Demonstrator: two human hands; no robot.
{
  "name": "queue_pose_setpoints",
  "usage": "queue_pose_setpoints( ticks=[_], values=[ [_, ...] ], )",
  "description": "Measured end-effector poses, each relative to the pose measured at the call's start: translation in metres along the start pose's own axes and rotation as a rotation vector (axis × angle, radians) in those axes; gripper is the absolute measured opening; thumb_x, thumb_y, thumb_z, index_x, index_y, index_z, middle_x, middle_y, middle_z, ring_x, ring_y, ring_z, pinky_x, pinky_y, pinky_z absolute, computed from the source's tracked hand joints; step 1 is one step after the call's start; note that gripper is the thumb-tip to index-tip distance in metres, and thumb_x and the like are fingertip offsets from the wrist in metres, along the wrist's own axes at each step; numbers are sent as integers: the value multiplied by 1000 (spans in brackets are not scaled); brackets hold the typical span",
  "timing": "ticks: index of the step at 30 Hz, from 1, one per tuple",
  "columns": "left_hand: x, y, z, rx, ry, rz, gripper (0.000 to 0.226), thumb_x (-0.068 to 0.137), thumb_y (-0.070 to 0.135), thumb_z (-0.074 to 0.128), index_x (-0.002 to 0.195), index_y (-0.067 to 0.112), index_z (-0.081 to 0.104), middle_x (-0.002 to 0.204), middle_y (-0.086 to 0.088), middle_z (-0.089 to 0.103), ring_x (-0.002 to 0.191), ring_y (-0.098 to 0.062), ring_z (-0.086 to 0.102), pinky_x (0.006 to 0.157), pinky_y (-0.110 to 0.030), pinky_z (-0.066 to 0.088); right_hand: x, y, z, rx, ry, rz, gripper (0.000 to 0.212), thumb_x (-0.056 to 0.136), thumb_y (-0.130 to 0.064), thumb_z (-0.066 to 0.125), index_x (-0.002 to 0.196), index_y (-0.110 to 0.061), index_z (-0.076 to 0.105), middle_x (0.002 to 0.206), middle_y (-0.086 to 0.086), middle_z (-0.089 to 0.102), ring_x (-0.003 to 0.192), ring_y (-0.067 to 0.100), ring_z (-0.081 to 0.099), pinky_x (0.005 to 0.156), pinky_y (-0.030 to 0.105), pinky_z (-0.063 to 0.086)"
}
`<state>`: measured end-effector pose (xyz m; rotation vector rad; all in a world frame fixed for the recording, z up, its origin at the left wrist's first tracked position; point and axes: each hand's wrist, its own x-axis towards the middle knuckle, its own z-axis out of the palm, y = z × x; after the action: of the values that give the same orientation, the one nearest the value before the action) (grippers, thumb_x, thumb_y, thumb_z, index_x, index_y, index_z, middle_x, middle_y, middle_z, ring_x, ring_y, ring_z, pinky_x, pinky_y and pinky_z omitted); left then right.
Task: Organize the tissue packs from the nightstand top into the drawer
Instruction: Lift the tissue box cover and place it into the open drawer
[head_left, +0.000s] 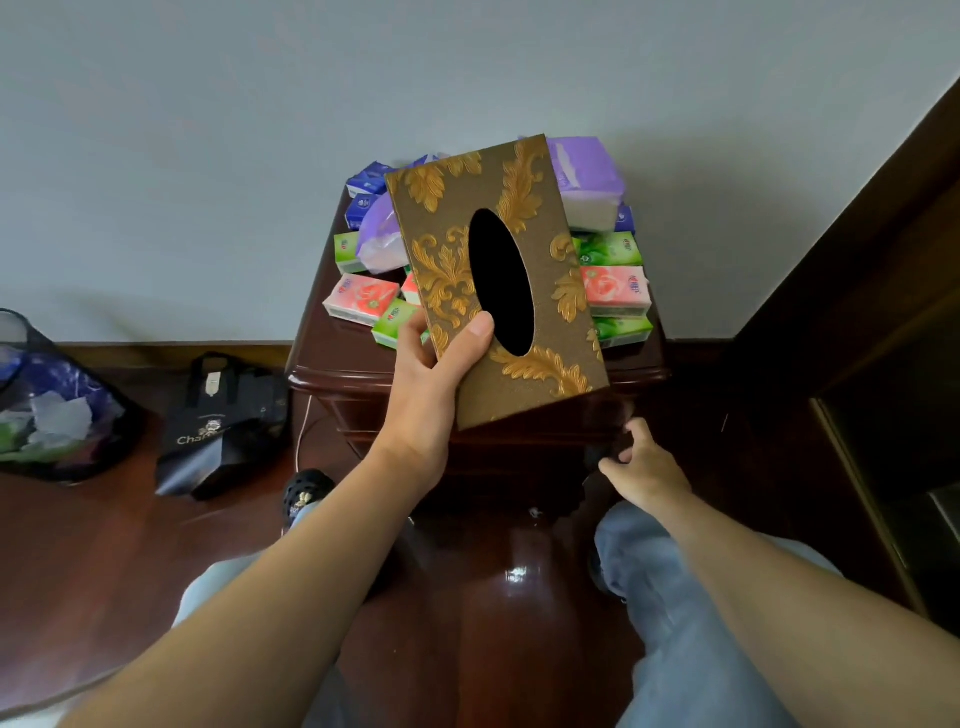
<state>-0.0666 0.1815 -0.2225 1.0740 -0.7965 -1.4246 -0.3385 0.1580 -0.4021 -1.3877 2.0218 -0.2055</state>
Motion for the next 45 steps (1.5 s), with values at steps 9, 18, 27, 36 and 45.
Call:
queue_pose_setpoints(
  ticks=[9,18,27,36,45],
  values=[
    [-22,4,-13,21,40,-18,87,73,49,88,145,31,42,132,-2,69,116,-25,71,93,-44,61,-18,12,1,-244,-182,-88,49,89,-33,67,123,-47,36,110,-4,60,92,20,64,75,40,54],
    [-33,8,-22,33,71,-26,94,70,50,88,147,29,39,132,-2,69,112,-24,73,87,-38,62,-9,-4,20,388,-81,89,93,85,-14,78,155,-30,21,107,-7,58,97,16,59,87,33,49],
    [-28,5,-24,72,61,-45,88,74,50,86,146,31,40,133,-1,69,114,-23,72,91,-39,62,4,-7,10,257,-24,83,54,86,-22,70,125,-36,35,96,2,65,82,21,65,76,45,61],
    [-40,-1,-30,41,64,-54,92,69,51,88,145,29,41,132,-1,69,114,-23,72,87,-35,62,-48,-12,12,-151,32,29,41,89,-20,71,113,-26,38,96,2,65,85,23,68,70,40,58],
    [-81,5,-78,60,155,-38,94,64,54,93,142,33,45,133,-4,68,115,-27,71,93,-45,60,-108,-93,58,-638,-111,-504,62,91,-43,69,146,-29,44,151,2,48,141,31,43,123,58,24]
  ],
)
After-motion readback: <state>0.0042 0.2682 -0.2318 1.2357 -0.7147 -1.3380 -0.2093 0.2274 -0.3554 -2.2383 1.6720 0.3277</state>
